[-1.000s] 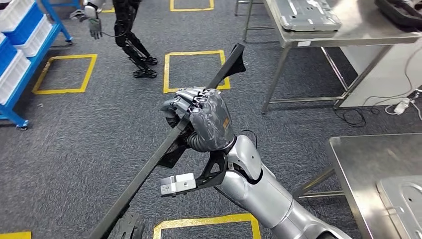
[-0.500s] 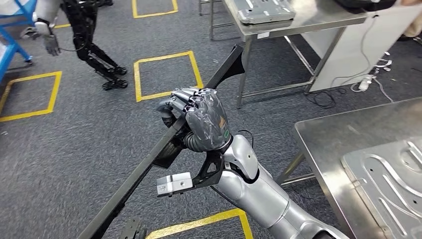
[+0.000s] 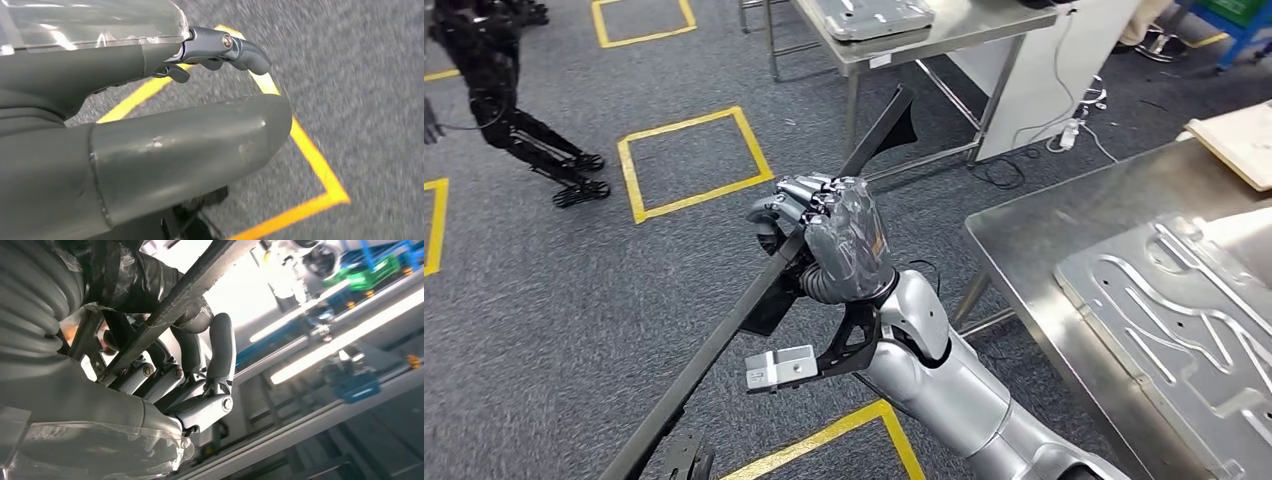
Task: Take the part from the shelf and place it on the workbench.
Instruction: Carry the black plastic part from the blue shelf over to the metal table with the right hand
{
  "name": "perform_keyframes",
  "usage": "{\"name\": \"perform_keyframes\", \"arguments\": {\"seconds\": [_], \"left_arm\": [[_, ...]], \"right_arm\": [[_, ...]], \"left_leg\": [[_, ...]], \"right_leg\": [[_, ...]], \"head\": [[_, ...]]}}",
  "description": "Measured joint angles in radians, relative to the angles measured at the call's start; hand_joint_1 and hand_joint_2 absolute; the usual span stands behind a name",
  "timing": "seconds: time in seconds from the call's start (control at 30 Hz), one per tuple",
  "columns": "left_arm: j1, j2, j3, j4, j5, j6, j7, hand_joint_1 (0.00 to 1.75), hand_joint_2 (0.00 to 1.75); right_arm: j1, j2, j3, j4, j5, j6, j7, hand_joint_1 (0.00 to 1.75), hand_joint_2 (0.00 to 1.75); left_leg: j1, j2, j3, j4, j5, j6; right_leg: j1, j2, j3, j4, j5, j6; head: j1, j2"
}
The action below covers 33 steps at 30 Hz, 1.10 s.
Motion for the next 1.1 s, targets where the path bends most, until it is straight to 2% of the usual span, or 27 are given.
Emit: {"name": "perform_keyframes", "arguments": {"seconds": [0.07,0.1,0.17,0.2,0.23,0.27,0.33,0.37,0.4,0.43,0.47,0.5,0.53,0.57,0.6,0.63,0.67,0.7,0.77,0.83,0.87,0.9,0.93,0.97,1.0,1.07,1.1], "left_arm": [[-0.001,0.0,0.0,0.0,0.0,0.0,0.0,0.0,0.0],[-0.002,0.0,-0.001,0.0,0.0,0.0,0.0,0.0,0.0],[-0.002,0.0,-0.001,0.0,0.0,0.0,-0.001,0.0,0.0],[-0.003,0.0,-0.002,0.0,0.0,0.0,-0.001,0.0,0.0],[-0.004,0.0,-0.003,0.0,-0.001,0.0,-0.002,0.0,0.0],[-0.005,0.0,-0.003,0.0,0.0,0.0,-0.002,0.0,0.0],[-0.002,0.001,-0.003,0.0,0.0,0.0,-0.003,0.0,0.0],[0.001,0.001,-0.003,0.0,0.001,0.001,-0.002,0.0,0.0],[0.003,0.002,-0.003,0.0,0.001,0.002,-0.002,0.0,0.0],[0.005,0.002,-0.003,0.0,0.002,0.002,-0.002,0.0,0.0],[0.005,0.002,-0.003,0.0,0.002,0.003,-0.002,0.0,0.0],[0.005,0.003,-0.003,0.0,0.003,0.003,-0.002,0.0,0.0],[0.004,0.003,-0.003,0.0,0.003,0.003,-0.002,0.0,0.0],[0.004,0.004,-0.003,0.0,0.003,0.003,-0.002,0.0,0.0],[0.005,0.004,-0.003,0.0,0.004,0.003,-0.001,0.0,0.0],[0.005,0.005,-0.003,0.0,0.004,0.003,-0.001,0.0,0.0],[0.006,0.005,-0.003,0.0,0.004,0.003,-0.001,0.0,0.0],[0.005,0.004,-0.003,0.0,0.004,0.003,-0.001,0.0,0.0],[0.004,0.002,-0.003,0.0,0.006,0.003,-0.001,0.0,0.0],[0.005,0.001,-0.003,0.0,0.006,0.003,-0.002,0.0,0.0],[0.007,0.001,-0.003,0.0,0.006,0.003,-0.002,0.0,0.0],[0.009,0.001,-0.003,0.0,0.006,0.003,-0.002,0.0,0.0],[0.01,0.001,-0.003,0.0,0.006,0.003,-0.002,0.0,0.0],[0.011,0.001,-0.003,0.0,0.006,0.003,-0.002,0.0,0.0],[0.01,0.001,-0.003,0.0,0.006,0.003,-0.002,0.0,0.0],[0.008,0.0,-0.003,0.0,0.006,0.002,-0.002,0.0,0.0],[0.008,0.0,-0.003,0.0,0.006,0.001,-0.002,0.0,0.0]], "right_arm": [[-0.002,0.001,-0.001,-0.004,0.001,0.0,0.0,1.75,1.75],[-0.002,0.002,-0.001,-0.006,0.001,0.0,0.0,1.75,1.75],[-0.002,0.003,-0.001,-0.008,0.002,0.0,0.0,1.75,1.75],[-0.002,0.003,-0.001,-0.008,0.002,0.0,0.0,1.75,1.75],[-0.002,0.004,-0.001,-0.008,0.002,0.0,0.0,1.75,1.75],[-0.003,0.006,-0.001,-0.008,0.002,0.0,0.0,1.75,1.75],[-0.004,0.01,-0.001,-0.007,0.002,0.001,0.001,1.75,1.75],[-0.003,0.012,-0.001,-0.006,0.002,0.001,0.001,1.75,1.75],[-0.002,0.012,-0.001,-0.005,0.002,0.001,0.001,1.75,1.75],[-0.001,0.012,-0.001,-0.004,0.002,0.001,0.001,1.75,1.75],[0.0,0.012,-0.001,-0.004,0.001,0.001,0.001,1.75,1.75],[0.0,0.013,-0.001,-0.003,0.001,0.001,0.001,1.75,1.75],[0.0,0.014,-0.001,-0.003,0.0,0.001,0.001,1.75,1.75],[0.0,0.015,-0.001,-0.003,0.0,0.001,0.001,1.75,1.75],[-0.001,0.015,-0.001,-0.003,0.0,0.002,0.001,1.75,1.75],[-0.001,0.016,-0.001,-0.003,-0.001,0.002,0.001,1.75,1.75],[-0.001,0.016,-0.001,-0.003,-0.001,0.002,0.001,1.75,1.75],[0.0,0.016,-0.001,-0.003,-0.001,0.002,0.001,1.75,1.75],[-0.001,0.016,-0.001,-0.003,-0.001,0.001,0.001,1.75,1.75],[0.0,0.015,-0.002,-0.003,-0.002,0.001,0.001,1.75,1.75],[0.001,0.015,-0.002,-0.003,-0.002,0.001,0.001,1.75,1.75],[0.002,0.014,-0.002,-0.002,-0.002,0.001,0.001,1.75,1.75],[0.004,0.014,-0.002,-0.002,-0.002,0.001,0.001,1.75,1.75],[0.005,0.013,-0.002,-0.002,-0.002,0.001,0.001,1.75,1.75],[0.005,0.013,-0.002,-0.002,-0.002,0.001,0.001,1.75,1.75],[0.003,0.013,-0.002,-0.003,-0.002,0.001,0.001,1.75,1.75],[0.002,0.014,-0.002,-0.003,-0.002,0.001,0.001,1.75,1.75]], "left_leg": [[-0.005,0.018,0.002,0.005,-0.007,-0.009],[-0.009,0.027,0.003,0.006,-0.009,-0.014],[-0.011,0.047,0.008,0.006,-0.012,-0.023],[-0.01,0.045,0.009,0.009,-0.017,-0.029],[-0.007,0.03,0.005,0.022,-0.03,-0.034],[-0.005,0.005,-0.008,0.054,-0.053,-0.039],[-0.003,-0.046,-0.063,0.176,-0.118,-0.044],[-0.003,-0.056,-0.094,0.242,-0.142,-0.045],[-0.003,-0.06,-0.115,0.283,-0.15,-0.045],[-0.003,-0.062,-0.119,0.286,-0.137,-0.044],[-0.002,-0.065,-0.105,0.25,-0.105,-0.043],[-0.001,-0.076,-0.077,0.185,-0.065,-0.04],[0.001,-0.098,-0.048,0.119,-0.035,-0.038],[0.003,-0.118,-0.026,0.066,-0.016,-0.036],[0.004,-0.134,-0.013,0.035,-0.008,-0.033],[0.003,-0.141,-0.01,0.026,-0.01,-0.031],[0.002,-0.133,-0.01,0.023,-0.008,-0.026],[0.003,-0.122,-0.01,0.019,-0.004,-0.02],[0.006,-0.1,-0.008,0.01,0.004,-0.005],[0.004,-0.075,-0.008,0.007,0.005,0.005],[0.003,-0.061,-0.008,0.007,0.005,0.008],[0.002,-0.047,-0.009,0.007,0.004,0.008],[0.001,-0.033,-0.009,0.007,0.004,0.008],[0.001,-0.02,-0.009,0.007,0.003,0.008],[0.001,-0.009,-0.007,0.007,0.002,0.006],[-0.004,0.01,-0.002,0.008,-0.003,0.001],[-0.007,0.019,0.0,0.009,-0.005,-0.003]], "right_leg": [[0.009,-0.039,0.062,-0.118,0.036,-0.01],[0.013,-0.049,0.074,-0.143,0.04,-0.015],[0.015,-0.031,0.072,-0.15,0.04,-0.027],[0.013,-0.02,0.072,-0.152,0.043,-0.033],[0.01,-0.01,0.073,-0.155,0.046,-0.039],[0.006,0.0,0.074,-0.159,0.049,-0.045],[0.004,0.023,0.074,-0.16,0.052,-0.051],[0.004,0.036,0.073,-0.159,0.052,-0.052],[0.005,0.05,0.073,-0.158,0.052,-0.053],[0.005,0.065,0.073,-0.156,0.052,-0.053],[0.005,0.079,0.074,-0.154,0.052,-0.052],[0.005,0.093,0.074,-0.151,0.051,-0.051],[0.006,0.105,0.072,-0.148,0.051,-0.049],[0.006,0.118,0.068,-0.145,0.051,-0.044],[0.005,0.129,0.064,-0.142,0.052,-0.039],[0.003,0.139,0.058,-0.142,0.055,-0.032],[0.001,0.149,0.054,-0.144,0.059,-0.026],[0.001,0.146,0.052,-0.144,0.06,-0.02],[0.007,0.101,0.036,-0.112,0.036,-0.01],[0.008,0.045,-0.013,-0.003,-0.027,-0.005],[0.006,0.035,-0.045,0.065,-0.058,-0.004],[0.005,0.031,-0.068,0.116,-0.075,-0.003],[0.004,0.028,-0.076,0.134,-0.074,-0.002],[0.004,0.025,-0.061,0.11,-0.053,-0.003],[0.006,0.014,-0.027,0.05,-0.021,-0.007],[0.017,-0.04,0.05,-0.091,0.03,-0.02],[0.023,-0.062,0.073,-0.135,0.04,-0.026]], "head": [[0.0,0.0],[0.0,0.0],[-0.001,0.0],[0.0,0.0],[-0.001,0.0],[-0.001,0.0],[-0.001,0.0],[-0.001,0.0],[-0.001,0.0],[-0.001,0.0],[-0.001,0.0],[-0.001,0.0],[-0.001,0.0],[-0.001,0.0],[-0.001,0.0],[-0.001,0.0],[-0.001,0.0],[-0.001,0.0],[0.002,0.0],[0.004,0.0],[0.004,0.0],[0.004,0.0],[0.004,0.0],[0.004,0.0],[0.004,0.0],[0.004,0.0],[0.004,0.0]]}}
